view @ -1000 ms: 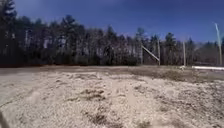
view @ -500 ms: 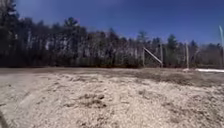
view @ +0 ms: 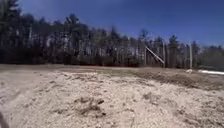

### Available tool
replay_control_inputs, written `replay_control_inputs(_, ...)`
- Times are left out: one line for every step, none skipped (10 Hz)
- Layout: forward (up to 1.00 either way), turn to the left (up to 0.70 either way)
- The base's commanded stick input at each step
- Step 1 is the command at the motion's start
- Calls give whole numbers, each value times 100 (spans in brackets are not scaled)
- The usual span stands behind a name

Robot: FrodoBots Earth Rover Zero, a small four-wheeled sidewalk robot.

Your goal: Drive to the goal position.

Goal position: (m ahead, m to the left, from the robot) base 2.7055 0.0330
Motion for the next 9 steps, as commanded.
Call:
replay_control_inputs(70,0)
replay_control_inputs(70,0)
replay_control_inputs(70,0)
replay_control_inputs(70,0)
replay_control_inputs(70,0)
replay_control_inputs(70,0)
replay_control_inputs(70,0)
replay_control_inputs(70,0)
replay_control_inputs(70,0)
